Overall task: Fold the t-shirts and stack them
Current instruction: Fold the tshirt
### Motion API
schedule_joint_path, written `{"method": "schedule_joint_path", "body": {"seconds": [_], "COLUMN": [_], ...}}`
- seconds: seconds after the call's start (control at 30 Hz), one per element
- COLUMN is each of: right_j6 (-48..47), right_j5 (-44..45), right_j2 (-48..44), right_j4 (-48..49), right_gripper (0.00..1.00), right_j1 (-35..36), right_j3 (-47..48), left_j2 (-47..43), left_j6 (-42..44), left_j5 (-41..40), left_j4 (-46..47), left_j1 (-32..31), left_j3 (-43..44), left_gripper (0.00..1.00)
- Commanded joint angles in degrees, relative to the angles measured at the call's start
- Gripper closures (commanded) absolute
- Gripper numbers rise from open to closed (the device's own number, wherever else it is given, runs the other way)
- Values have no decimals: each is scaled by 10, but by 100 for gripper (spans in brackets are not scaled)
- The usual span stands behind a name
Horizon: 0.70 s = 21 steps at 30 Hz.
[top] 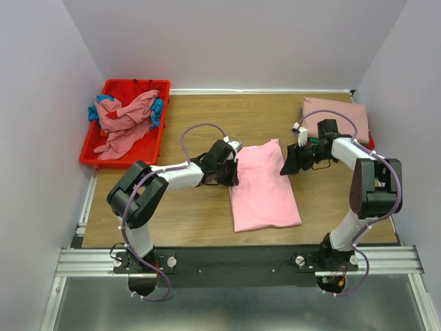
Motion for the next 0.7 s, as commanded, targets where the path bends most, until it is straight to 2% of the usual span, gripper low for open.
{"method": "schedule_joint_path", "body": {"seconds": [0.0, 0.07, 0.17, 0.43, 0.67], "right_j6": [3, 3, 2, 0, -1], "right_j5": [-10, -10, -10, -12, -11], "right_j2": [15, 15, 15, 15, 14], "right_j4": [-1, -2, -3, -5, -6], "right_gripper": [28, 28, 28, 28, 28], "right_j1": [-4, -4, -4, -4, -4], "right_j3": [-5, -5, -5, -3, -3], "left_j2": [-9, -1, 8, 14, 56], "left_j6": [1, 1, 5, 59, 110], "left_j5": [20, 21, 21, -4, 44], "left_j4": [18, 17, 17, -29, -88], "left_j1": [-5, -4, -4, 17, 46], "left_j3": [1, 2, 8, 54, 123], "left_gripper": [78, 67, 59, 49, 47]}}
